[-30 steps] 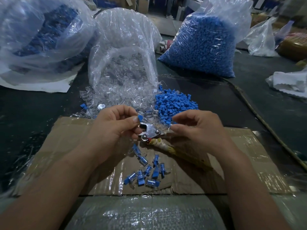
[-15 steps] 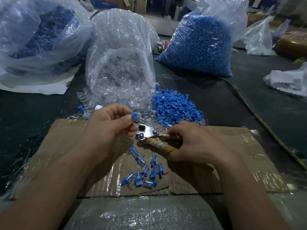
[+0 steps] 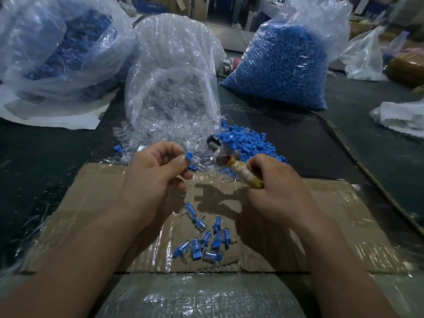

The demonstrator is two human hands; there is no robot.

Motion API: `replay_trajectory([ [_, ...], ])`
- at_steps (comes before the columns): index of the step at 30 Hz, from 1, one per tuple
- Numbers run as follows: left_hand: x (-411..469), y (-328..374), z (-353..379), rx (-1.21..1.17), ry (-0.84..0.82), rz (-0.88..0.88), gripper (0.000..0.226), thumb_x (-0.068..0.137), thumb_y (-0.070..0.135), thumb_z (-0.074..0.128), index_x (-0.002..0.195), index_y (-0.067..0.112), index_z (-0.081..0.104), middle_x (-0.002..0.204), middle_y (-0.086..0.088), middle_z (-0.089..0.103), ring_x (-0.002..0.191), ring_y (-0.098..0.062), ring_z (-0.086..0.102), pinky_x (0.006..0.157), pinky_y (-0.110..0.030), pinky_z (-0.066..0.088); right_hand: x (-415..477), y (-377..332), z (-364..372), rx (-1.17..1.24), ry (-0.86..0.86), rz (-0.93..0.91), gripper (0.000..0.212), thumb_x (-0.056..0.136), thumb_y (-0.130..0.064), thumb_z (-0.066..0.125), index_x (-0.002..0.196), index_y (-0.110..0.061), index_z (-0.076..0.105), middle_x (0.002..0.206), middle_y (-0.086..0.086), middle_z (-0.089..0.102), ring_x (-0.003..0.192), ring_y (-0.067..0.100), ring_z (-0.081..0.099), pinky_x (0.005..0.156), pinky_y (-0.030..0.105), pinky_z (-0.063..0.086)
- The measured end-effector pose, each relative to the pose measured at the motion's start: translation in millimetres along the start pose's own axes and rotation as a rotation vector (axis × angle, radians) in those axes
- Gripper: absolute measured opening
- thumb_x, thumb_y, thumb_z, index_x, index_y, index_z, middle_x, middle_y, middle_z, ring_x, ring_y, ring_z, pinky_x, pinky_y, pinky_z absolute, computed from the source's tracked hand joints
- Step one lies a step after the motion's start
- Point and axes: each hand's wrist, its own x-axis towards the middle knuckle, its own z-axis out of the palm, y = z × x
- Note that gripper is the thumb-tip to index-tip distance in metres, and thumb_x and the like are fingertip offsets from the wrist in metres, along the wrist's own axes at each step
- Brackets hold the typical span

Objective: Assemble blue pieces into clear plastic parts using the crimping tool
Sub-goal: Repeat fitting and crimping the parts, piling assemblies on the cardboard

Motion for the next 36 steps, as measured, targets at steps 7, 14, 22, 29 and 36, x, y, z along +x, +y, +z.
replay_trajectory([
  [7, -3, 1, 5, 0.122, 0.010, 0.092, 0.015, 0.085, -0.003, 0.051, 0.079, 0.011, 0.056, 0.059, 0.008, 0.062, 0.056, -0.004, 0.059, 0.049, -0.016, 0.050, -2, -7, 4, 0.082, -0.030, -0.031, 0.027, 0.076, -0.018, 0.058, 0.093, -0.029, 0.040, 0.082, -0.014, 0.044, 0.072, 0.003, 0.043, 0.055, 0.023, 0.031],
  [14, -5, 4, 6, 0.170, 0.031, 0.128, 0.018, 0.086, -0.004, 0.051, 0.078, 0.012, 0.056, 0.064, 0.001, 0.059, 0.055, -0.002, 0.058, 0.049, -0.014, 0.048, -2, -10, 6, 0.068, -0.101, -0.062, 0.027, 0.080, -0.024, 0.060, 0.093, -0.031, 0.037, 0.082, -0.016, 0.042, 0.071, -0.001, 0.039, 0.055, 0.018, 0.026],
  [22, -7, 5, 8, 0.213, 0.030, 0.151, 0.018, 0.085, -0.005, 0.051, 0.078, 0.011, 0.056, 0.069, -0.006, 0.058, 0.053, 0.000, 0.057, 0.049, -0.013, 0.048, -2, -12, 5, 0.073, -0.146, -0.087, 0.026, 0.080, -0.021, 0.060, 0.094, -0.031, 0.040, 0.083, -0.016, 0.045, 0.074, -0.003, 0.039, 0.058, 0.017, 0.027],
  [29, -9, 4, 10, 0.243, 0.042, 0.166, 0.023, 0.086, -0.007, 0.049, 0.077, 0.013, 0.053, 0.068, -0.003, 0.057, 0.054, 0.000, 0.057, 0.049, -0.011, 0.047, -3, -14, 5, 0.117, -0.115, -0.068, 0.028, 0.079, -0.018, 0.065, 0.103, -0.028, 0.055, 0.081, -0.015, 0.052, 0.075, 0.000, 0.046, 0.060, 0.018, 0.032],
  [36, -8, 3, 10, 0.280, 0.058, 0.164, 0.023, 0.086, -0.007, 0.050, 0.076, 0.013, 0.054, 0.068, -0.003, 0.058, 0.053, 0.002, 0.057, 0.049, -0.011, 0.046, -3, -15, 8, 0.151, -0.122, -0.043, 0.024, 0.079, -0.020, 0.067, 0.100, -0.029, 0.057, 0.085, -0.009, 0.061, 0.077, 0.006, 0.053, 0.067, 0.027, 0.045],
])
